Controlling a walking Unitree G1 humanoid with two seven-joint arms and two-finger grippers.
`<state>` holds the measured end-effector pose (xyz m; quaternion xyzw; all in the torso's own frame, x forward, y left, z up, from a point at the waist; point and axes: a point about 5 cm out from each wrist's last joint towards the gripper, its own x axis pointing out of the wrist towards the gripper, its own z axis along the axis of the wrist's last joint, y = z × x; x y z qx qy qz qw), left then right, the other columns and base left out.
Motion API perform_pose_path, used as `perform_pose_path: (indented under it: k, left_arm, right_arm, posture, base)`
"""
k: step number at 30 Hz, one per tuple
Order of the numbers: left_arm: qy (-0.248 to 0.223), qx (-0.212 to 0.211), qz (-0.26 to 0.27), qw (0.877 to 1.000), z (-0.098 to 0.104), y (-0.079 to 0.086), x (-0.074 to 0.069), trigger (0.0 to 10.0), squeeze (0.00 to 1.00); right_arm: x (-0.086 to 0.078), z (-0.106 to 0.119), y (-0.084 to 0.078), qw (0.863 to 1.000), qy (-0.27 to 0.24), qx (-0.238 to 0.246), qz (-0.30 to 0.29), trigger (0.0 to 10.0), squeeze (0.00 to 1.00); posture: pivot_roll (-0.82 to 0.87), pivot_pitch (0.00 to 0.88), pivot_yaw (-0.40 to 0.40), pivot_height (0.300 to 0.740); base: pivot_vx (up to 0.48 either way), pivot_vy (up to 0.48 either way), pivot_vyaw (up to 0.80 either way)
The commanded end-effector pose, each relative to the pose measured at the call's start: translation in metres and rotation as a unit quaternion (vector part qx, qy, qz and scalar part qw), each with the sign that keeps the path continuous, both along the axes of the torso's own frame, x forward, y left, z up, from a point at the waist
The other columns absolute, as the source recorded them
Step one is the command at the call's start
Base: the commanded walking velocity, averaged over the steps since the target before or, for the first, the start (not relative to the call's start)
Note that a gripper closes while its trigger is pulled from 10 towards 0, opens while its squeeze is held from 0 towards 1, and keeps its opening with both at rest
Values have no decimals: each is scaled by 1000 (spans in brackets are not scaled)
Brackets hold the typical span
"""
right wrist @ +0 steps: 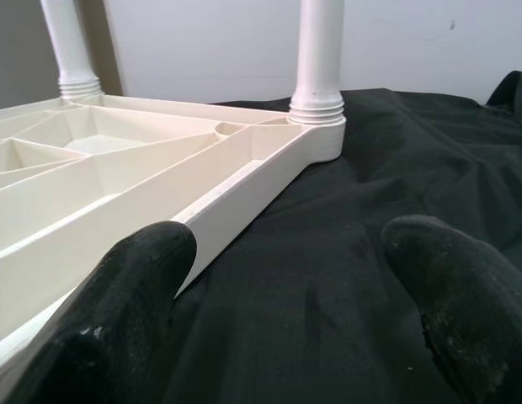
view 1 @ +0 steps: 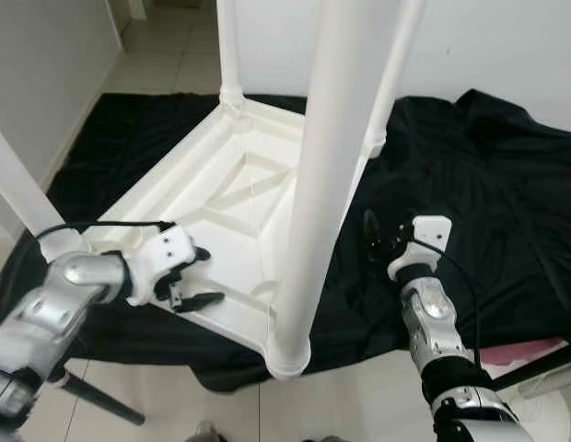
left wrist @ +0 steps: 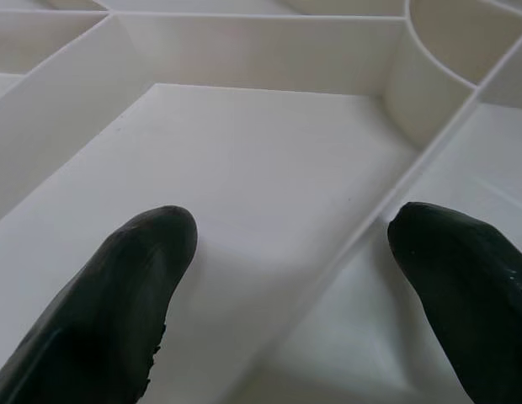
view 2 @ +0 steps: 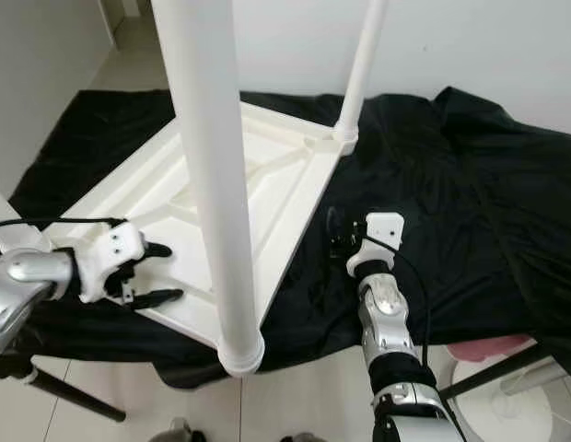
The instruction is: Building children table
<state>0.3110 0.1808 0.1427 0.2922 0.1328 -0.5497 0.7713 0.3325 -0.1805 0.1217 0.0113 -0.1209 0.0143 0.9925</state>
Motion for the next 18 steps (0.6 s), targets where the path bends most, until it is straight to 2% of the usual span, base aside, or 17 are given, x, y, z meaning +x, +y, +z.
perform_pose_path:
  k: [1,5,9,10,11,12,18]
  left_arm:
    - [23,45,10,999,-19,3,-1,10000,0]
    - [31,62,65,995,-23,8,10,10000,0]
    - [39,53,64,996,-22,9,11,10000,0]
    - [42,46,63,996,-21,9,11,7961,0]
    - [39,43,61,996,-19,8,12,2549,0]
    - [34,38,63,997,-18,8,13,0,0]
    - [18,35,65,997,-15,4,19,0,0]
  right_arm:
    - [-1,-1,-2,1000,-1,-1,-5,10000,0]
    - [-3,-2,-3,1000,-1,1,-11,10000,0]
    - [-4,-2,-6,1000,-1,1,-15,10000,0]
    - [-4,-3,-7,1000,-1,1,-17,10000,0]
    - [-4,-3,-7,1000,-1,0,-18,10000,0]
    - [-4,-3,-7,1000,-1,0,-18,10000,0]
    - [-3,-2,-6,1000,0,1,-18,10000,0]
  posture:
    - [46,82,0,740]
    - [35,87,10,740]
    - [32,91,13,740]
    - [32,91,13,740]
    - [33,94,13,740]
    - [33,94,13,740]
    - [42,97,3,740]
  base:
    - [0,0,0]
    - [0,0,0]
    - [0,0,0]
    - [0,0,0]
    - [0,0,0]
    - [0,0,0]
    - [0,0,0]
